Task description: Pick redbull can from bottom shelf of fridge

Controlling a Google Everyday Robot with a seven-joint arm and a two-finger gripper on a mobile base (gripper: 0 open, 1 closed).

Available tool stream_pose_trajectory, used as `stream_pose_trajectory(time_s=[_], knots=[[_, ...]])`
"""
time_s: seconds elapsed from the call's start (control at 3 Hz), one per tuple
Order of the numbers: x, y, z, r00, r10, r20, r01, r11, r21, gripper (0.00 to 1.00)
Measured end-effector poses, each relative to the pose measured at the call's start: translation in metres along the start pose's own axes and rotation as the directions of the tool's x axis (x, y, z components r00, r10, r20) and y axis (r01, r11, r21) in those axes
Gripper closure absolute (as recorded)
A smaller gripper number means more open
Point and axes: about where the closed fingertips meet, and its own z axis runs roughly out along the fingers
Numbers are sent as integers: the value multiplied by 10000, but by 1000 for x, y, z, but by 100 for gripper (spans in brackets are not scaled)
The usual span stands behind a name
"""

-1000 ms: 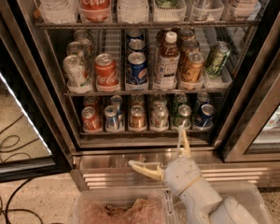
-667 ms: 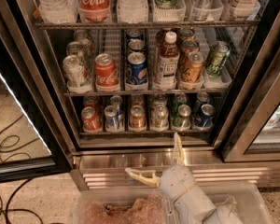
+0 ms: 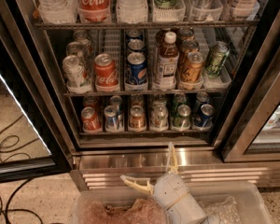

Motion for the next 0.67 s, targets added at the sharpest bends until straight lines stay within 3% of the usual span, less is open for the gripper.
stream_pose_trajectory(time_s=[0.67], knots=[[46, 2, 18, 9998, 146, -153, -147, 9999, -61, 0]])
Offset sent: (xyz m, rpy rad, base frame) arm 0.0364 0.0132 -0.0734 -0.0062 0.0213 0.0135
